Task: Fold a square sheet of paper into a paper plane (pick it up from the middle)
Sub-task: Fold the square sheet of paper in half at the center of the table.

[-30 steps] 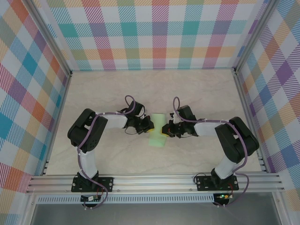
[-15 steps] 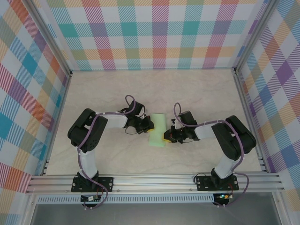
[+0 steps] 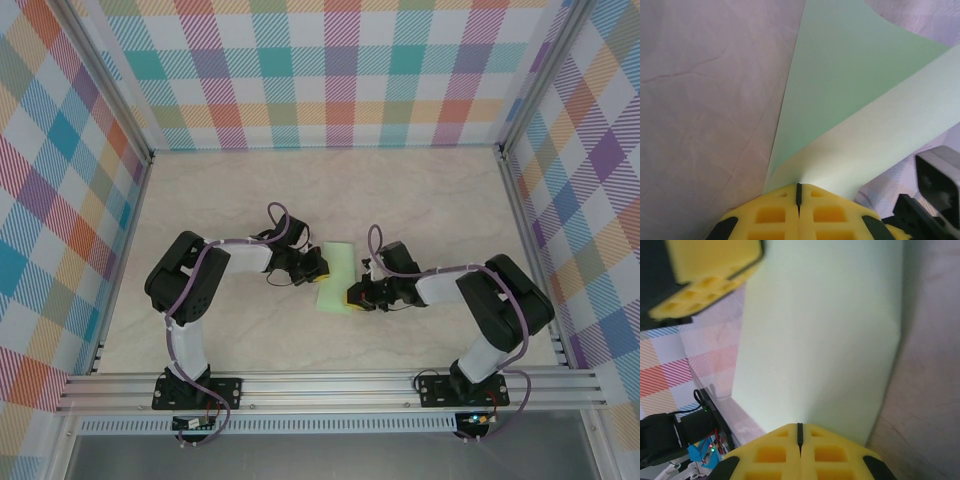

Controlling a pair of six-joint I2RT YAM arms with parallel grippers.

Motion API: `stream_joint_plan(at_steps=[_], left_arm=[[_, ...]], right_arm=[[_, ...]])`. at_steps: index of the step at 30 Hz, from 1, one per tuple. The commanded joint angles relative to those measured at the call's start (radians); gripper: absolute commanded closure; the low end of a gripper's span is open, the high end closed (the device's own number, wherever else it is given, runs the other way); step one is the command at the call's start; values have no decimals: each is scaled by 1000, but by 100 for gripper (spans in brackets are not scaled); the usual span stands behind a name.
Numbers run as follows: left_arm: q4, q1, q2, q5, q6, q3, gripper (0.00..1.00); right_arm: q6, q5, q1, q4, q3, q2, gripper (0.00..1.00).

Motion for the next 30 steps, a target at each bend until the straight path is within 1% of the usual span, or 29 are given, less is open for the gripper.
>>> stream_joint_plan(at_steps=[1, 6, 13, 16, 21, 24, 27, 30], left_arm=[[-118, -9, 84, -93, 18, -30, 100], [-121, -9, 87, -91, 20, -27, 100], [-120, -9, 89, -87, 21, -26, 100], [-120, -11, 90, -86, 24, -27, 100], [-117, -11, 97, -84, 22, -26, 100], [-117, -11, 95, -82, 23, -27, 100], [-117, -11, 94, -84, 23, -30, 100], [-117, -12, 94, -84, 24, -30, 100]], right_arm=[[-29, 14, 6, 9, -37, 38, 99], [-38, 16, 6, 15, -49, 35, 100], [-50, 29, 23, 19, -79, -118, 98], [-44, 16, 27, 58, -100, -116, 97], [-38, 6, 32, 104, -121, -44, 98], [-43, 22, 34, 93, -130, -29, 98], [-45, 29, 33, 70, -126, -55, 98], [-49, 43, 32, 21, -92, -120, 98]])
